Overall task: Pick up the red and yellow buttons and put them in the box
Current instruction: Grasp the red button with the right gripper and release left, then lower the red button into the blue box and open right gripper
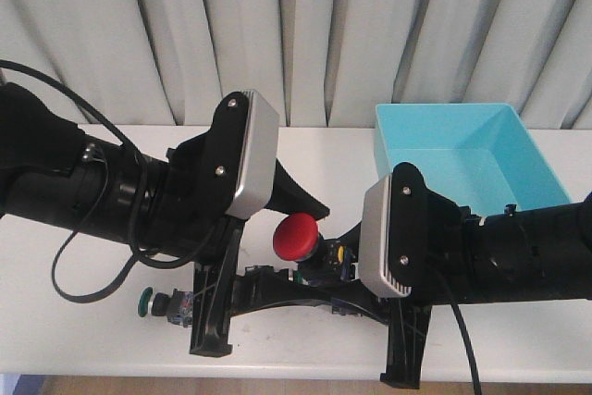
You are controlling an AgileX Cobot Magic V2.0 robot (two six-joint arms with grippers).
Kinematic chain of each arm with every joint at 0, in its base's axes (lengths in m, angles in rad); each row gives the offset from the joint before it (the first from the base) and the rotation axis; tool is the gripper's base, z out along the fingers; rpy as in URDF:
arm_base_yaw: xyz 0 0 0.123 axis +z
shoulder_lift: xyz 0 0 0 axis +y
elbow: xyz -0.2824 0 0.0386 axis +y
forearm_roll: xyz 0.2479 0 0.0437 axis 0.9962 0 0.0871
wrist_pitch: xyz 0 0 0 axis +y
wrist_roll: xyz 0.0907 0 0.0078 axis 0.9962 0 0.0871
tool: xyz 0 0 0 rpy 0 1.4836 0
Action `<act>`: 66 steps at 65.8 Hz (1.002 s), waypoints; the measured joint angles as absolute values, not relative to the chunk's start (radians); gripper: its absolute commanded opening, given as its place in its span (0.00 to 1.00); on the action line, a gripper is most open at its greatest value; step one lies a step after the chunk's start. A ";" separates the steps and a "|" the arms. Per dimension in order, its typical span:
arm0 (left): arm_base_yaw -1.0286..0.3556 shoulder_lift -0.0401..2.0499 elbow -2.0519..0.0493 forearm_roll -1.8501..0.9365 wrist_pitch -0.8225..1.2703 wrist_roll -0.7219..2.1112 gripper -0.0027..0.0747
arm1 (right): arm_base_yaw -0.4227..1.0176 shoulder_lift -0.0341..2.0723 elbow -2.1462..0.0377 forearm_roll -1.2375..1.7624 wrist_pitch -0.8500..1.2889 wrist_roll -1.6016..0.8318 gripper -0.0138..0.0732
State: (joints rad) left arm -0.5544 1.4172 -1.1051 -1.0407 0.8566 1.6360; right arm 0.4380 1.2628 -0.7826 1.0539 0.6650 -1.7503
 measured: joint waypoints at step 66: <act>-0.554 1.505 -1.105 -0.645 0.626 1.301 0.78 | -0.028 1.601 -1.144 0.214 0.781 -0.446 0.44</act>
State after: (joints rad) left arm -0.5544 1.5052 -1.1051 -0.6448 0.6261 1.3014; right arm -0.0277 1.6013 -1.1435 0.2143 0.7807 -0.4464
